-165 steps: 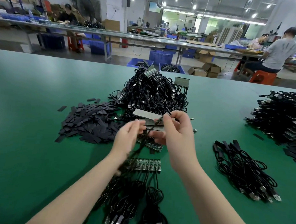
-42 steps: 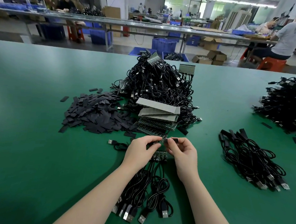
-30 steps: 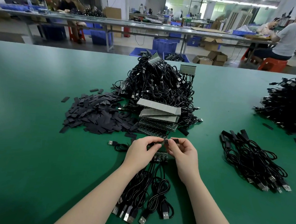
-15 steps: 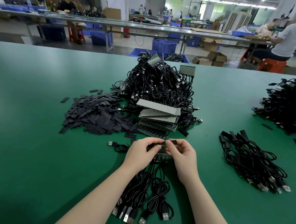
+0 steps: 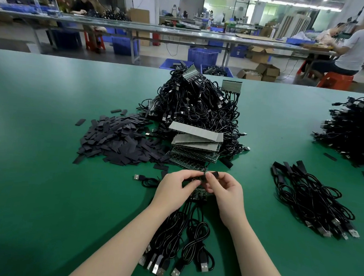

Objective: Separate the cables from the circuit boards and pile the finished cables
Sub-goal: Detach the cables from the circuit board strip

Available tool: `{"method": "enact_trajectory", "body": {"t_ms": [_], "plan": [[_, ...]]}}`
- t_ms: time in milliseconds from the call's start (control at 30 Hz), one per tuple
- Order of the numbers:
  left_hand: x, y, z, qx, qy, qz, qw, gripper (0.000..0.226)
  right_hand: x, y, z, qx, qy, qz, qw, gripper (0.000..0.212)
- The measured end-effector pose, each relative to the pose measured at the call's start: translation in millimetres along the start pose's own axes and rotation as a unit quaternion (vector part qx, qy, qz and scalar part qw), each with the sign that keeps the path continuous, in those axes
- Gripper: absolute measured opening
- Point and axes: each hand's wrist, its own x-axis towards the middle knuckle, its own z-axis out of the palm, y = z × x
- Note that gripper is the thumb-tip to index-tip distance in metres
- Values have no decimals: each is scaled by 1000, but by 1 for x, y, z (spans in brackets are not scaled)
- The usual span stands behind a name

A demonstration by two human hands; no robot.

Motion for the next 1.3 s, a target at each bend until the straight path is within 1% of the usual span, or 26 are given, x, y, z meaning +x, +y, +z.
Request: {"method": "enact_trajectory", "body": {"t_ms": [200, 300, 600, 800, 967, 1133, 1300], "plan": [[0, 1, 0, 11, 0, -6, 1000, 28, 0, 2, -1, -22, -10, -3, 1000, 6], [0, 1, 0, 3, -2, -5, 1000, 28, 1, 3, 0, -18, -13, -6, 1000, 1], [-1, 1, 0, -34, 2, -7, 999, 26, 0, 1, 1, -24, -32, -8, 999, 4], [-2, 1, 0, -9, 37, -20, 999, 23, -1, 1, 2, -15, -18, -5, 1000, 2], [-3, 2, -1, -6, 33, -21, 999, 27, -1, 1, 3, -36, -17, -8, 999, 2], [-3, 2, -1, -5, 34, -20, 999, 26, -1, 0, 2, -43, -26, -8, 999, 1], [-3, 3, -1, -8, 30, -20, 999, 24, -2, -1, 2, -41, -21, -5, 999, 6]]}}
